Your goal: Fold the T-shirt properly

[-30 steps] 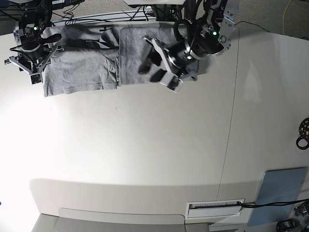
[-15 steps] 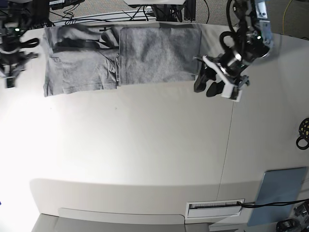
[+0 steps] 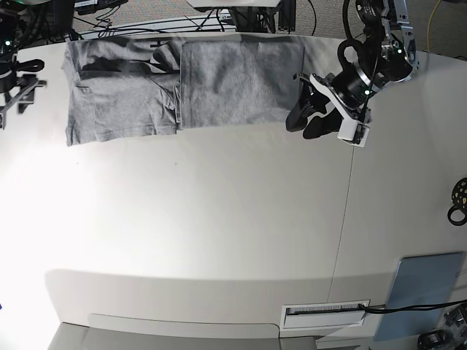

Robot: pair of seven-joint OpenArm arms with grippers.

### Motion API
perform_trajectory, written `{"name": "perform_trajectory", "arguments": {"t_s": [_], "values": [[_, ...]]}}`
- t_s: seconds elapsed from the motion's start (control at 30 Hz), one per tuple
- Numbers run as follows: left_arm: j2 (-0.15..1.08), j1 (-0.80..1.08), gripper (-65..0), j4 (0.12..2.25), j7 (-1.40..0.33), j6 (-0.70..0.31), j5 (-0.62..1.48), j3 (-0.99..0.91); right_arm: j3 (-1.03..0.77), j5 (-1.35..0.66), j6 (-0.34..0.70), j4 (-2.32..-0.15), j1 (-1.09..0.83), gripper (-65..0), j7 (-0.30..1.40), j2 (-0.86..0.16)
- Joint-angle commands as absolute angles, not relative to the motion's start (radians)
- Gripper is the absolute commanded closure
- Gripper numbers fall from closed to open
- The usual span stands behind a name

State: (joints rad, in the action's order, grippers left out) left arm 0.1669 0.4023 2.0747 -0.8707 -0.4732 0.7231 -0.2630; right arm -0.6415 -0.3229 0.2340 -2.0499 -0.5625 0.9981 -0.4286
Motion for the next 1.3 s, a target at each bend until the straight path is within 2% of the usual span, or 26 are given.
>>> {"name": "perform_trajectory", "arguments": {"t_s": [0.0,0.17,0.37,0.53,1.0,1.27], "values": [[0.172,0.402,-26.0,2.094,-0.86,-0.502,0.745,-0.264,-0.653,-0.373,0.236,-2.051,-0.562,-41.2,0.992,-0.447],[0.172,0.417,-26.0,2.094,-0.868,-0.525,0.764,-0.264,-0.653,-0.579,0.321,-1.914,-0.539,-41.2,1.012,-0.447],[0.172,0.421,-26.0,2.094,-0.867,-0.551,0.764,-0.264,-0.653,-0.794,0.486,-1.67,-0.382,-41.2,1.233,-0.447],[0.172,0.421,-26.0,2.094,-0.867,-0.562,0.764,-0.264,-0.653,-0.857,0.563,-1.509,-0.252,-41.2,1.359,-0.446],[0.172,0.421,-25.7,2.094,-0.864,-0.562,0.764,-0.264,-0.647,-0.89,0.617,-1.356,-0.219,-41.2,1.39,-0.445],[0.172,0.421,-25.8,2.094,-0.864,-0.562,0.764,-0.264,-0.647,-1.109,0.637,-1.352,-0.219,-41.2,1.396,-0.443]]}}
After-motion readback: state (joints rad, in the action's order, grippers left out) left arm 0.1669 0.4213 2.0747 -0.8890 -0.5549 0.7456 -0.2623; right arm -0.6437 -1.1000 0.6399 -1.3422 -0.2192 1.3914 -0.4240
